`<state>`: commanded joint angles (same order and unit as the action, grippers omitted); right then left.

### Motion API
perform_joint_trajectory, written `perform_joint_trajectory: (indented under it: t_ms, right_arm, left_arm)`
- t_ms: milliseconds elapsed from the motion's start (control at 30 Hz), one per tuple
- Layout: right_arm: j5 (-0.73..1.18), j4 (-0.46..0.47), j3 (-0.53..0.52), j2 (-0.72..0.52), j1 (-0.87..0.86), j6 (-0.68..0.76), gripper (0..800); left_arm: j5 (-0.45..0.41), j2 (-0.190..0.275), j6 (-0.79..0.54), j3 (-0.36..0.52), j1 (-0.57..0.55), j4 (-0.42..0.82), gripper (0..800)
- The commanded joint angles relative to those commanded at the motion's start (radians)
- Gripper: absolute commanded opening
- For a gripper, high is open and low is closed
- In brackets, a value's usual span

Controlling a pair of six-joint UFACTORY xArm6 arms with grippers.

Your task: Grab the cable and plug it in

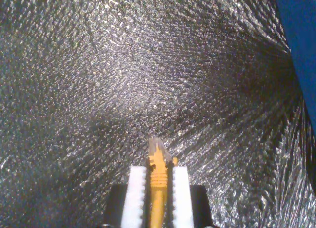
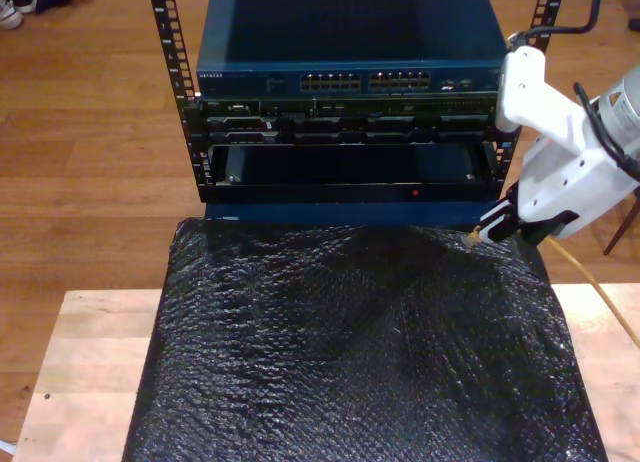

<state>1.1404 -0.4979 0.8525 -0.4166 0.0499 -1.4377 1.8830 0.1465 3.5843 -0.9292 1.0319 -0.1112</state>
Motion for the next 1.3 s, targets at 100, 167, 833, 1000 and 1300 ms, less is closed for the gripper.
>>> perform_joint_trajectory:
  t_ms: [100,167,833,1000,1300]
  right_arm:
    - [0.000,0.000,0.002,0.000,0.000,0.002,0]
    - [0.000,0.000,0.000,0.000,0.000,0.002,0]
    - [0.000,0.034,-0.015,-0.002,0.000,0.003,0]
    - [0.000,0.035,-0.029,-0.002,0.000,0.003,0]
    - [-0.005,0.034,-0.031,0.018,0.002,0.003,0]
  left_arm:
    - [0.000,0.037,-0.049,0.064,0.037,0.044,798]
    - [0.000,0.057,-0.072,0.115,0.066,0.075,798]
    - [-0.206,0.222,-0.181,0.471,0.189,0.186,798]
    - [-0.255,0.256,-0.189,0.506,0.213,0.186,798]
    - [-0.379,0.358,-0.255,0.615,0.245,0.207,799]
